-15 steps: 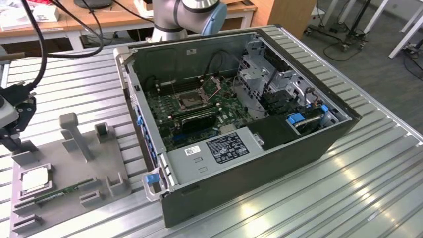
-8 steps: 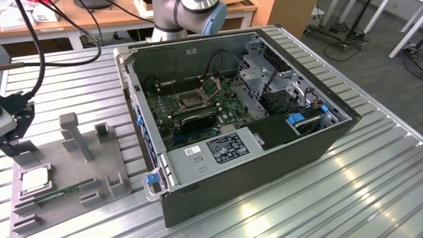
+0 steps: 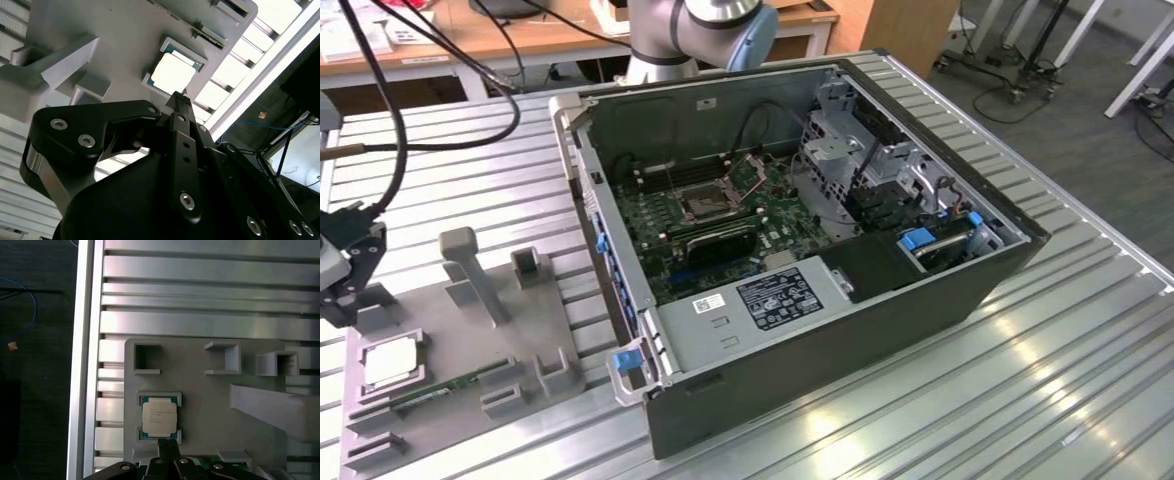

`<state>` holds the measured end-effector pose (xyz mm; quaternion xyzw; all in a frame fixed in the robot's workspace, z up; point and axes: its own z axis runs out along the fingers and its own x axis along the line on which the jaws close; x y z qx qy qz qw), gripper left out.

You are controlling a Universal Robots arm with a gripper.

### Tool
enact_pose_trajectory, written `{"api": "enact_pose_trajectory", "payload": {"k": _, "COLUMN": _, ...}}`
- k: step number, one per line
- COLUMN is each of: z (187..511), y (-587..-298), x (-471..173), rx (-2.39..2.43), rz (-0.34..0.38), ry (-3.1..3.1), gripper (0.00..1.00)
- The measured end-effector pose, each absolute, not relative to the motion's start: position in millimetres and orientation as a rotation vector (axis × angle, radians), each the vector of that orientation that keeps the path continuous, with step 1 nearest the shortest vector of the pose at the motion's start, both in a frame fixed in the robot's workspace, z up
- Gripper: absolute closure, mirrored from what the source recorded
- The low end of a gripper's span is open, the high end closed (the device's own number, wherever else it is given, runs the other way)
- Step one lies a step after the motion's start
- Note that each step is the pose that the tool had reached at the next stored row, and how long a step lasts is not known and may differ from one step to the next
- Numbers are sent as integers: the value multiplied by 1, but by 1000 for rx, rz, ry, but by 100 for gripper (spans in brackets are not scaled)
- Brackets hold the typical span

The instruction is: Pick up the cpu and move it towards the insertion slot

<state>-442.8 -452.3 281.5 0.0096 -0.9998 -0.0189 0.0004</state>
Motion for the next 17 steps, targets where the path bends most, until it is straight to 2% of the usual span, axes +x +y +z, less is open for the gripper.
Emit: {"api": "enact_pose_trajectory", "payload": {"k": 17, "z": 270, "y": -453, "x": -444, "rx": 30, "rz": -59, "ry": -3140, "gripper": 89}}
